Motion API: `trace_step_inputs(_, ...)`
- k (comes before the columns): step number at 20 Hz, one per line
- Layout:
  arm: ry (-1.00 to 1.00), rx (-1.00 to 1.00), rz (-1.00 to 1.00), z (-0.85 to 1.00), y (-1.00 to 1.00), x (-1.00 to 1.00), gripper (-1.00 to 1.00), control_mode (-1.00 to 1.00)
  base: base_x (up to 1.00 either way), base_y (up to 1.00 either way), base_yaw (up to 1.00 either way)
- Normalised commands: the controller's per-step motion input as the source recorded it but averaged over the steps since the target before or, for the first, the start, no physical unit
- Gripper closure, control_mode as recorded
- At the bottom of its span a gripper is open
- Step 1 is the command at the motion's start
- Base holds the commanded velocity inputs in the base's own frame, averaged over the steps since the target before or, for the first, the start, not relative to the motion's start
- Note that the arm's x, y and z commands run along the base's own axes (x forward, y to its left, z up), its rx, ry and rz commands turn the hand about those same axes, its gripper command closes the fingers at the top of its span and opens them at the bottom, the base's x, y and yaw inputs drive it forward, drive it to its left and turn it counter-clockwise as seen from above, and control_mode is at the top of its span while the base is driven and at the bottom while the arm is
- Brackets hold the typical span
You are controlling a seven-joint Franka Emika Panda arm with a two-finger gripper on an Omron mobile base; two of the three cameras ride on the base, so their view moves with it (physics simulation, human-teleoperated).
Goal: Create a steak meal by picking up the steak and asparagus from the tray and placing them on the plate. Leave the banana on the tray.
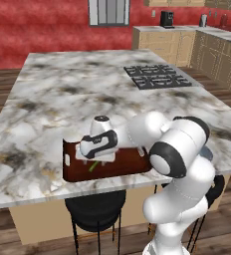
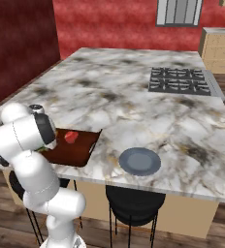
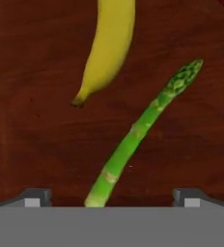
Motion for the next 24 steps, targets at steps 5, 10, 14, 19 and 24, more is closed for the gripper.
trace_step_inputs(5,0.05,0.0,-0.04,-0.37,0.05,0.24,-1.0,-1.0,0.0,0.0,0.0)
trace_step_inputs(10,0.06,0.0,-0.04,-0.37,0.07,0.24,-1.0,-1.0,0.0,0.0,0.0)
trace_step_inputs(14,0.03,0.0,-0.04,-0.46,0.04,0.06,1.0,-1.0,0.0,0.0,0.0)
trace_step_inputs(19,0.0,0.0,0.0,-0.13,0.0,0.0,1.0,-1.0,0.0,0.0,0.0)
trace_step_inputs(24,0.0,0.0,0.0,-0.01,0.0,0.0,1.0,-1.0,0.0,0.0,0.0)
